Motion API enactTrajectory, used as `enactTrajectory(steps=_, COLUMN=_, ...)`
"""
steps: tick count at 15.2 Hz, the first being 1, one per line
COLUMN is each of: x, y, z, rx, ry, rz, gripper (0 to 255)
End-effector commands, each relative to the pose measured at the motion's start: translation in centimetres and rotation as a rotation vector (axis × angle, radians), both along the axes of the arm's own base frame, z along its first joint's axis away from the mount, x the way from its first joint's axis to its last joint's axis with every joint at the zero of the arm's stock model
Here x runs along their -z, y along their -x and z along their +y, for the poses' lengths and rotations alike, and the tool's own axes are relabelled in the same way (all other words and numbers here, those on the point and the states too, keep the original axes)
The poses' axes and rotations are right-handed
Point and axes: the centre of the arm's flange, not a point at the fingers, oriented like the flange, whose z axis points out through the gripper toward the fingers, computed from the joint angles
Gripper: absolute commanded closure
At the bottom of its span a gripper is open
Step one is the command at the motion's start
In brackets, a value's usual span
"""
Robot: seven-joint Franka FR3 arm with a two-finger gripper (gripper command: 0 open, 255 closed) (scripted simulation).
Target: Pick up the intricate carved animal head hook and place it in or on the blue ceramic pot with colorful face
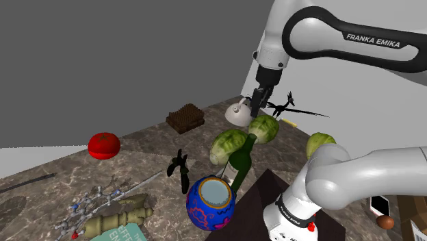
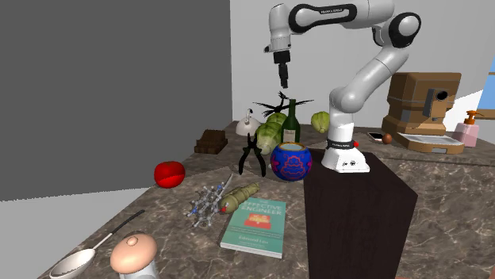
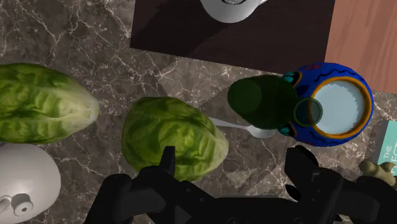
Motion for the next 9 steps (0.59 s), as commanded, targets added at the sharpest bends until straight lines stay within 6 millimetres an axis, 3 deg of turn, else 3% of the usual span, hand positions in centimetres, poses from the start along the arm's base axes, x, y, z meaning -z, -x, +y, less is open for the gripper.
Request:
enactTrajectory(steps=1, x=0.0, y=0.0, z=0.0, rx=0.000, ry=0.000, rz=0.000, gripper=0)
enactTrajectory(steps=9, x=5.8, y=-4.8, z=7.2, rx=-0.134, ry=-0.022, rz=-0.003, gripper=0)
